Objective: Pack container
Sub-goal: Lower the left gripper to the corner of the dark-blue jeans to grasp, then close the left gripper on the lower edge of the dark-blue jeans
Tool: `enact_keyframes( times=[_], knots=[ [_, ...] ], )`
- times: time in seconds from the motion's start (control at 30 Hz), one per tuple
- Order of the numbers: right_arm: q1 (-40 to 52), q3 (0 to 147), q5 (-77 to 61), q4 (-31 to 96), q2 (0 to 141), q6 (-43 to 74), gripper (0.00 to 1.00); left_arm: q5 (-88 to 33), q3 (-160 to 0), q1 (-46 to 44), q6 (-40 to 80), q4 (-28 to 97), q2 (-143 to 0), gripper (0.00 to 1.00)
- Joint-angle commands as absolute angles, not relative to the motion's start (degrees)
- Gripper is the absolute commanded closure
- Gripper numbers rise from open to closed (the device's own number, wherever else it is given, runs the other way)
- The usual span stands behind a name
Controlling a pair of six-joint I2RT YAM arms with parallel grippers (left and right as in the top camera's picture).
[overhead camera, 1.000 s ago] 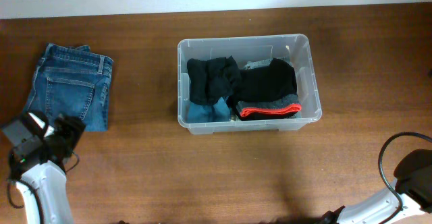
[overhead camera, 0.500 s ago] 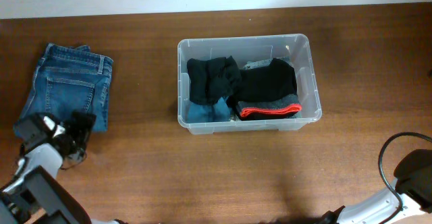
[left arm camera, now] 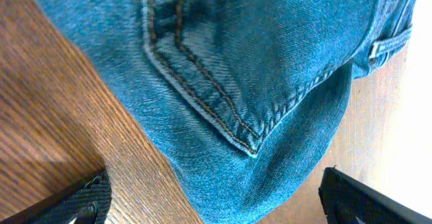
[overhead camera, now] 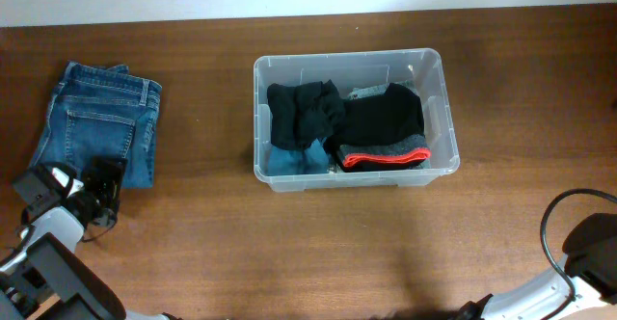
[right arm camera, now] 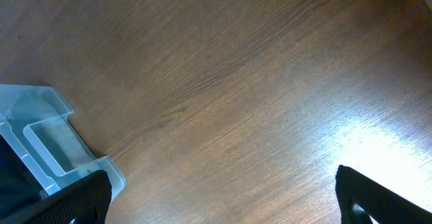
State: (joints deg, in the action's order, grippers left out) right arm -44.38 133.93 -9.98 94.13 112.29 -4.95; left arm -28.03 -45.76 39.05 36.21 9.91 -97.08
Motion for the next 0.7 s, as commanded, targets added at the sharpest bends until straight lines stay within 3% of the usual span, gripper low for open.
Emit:
enact_keyframes(
  times=[0.0, 0.33, 0.67],
  knots=[
    [-44.31, 134.02, -9.89, 94.08, 112.33, -5.06, 0.02, -24.80, -44.93, 39.31, 40.91, 11.35, -99.42, 0.01],
    [-44.31, 134.02, -9.89, 94.08, 112.33, -5.06, 0.02, -18.11, -43.81, 39.33, 40.97, 10.00, -99.42, 0.01],
    [-44.31, 134.02, -9.89, 94.08, 112.33, -5.06, 0.02, -18.41, -38.17, 39.00, 44.36, -2.00, -99.46, 0.01]
  ],
)
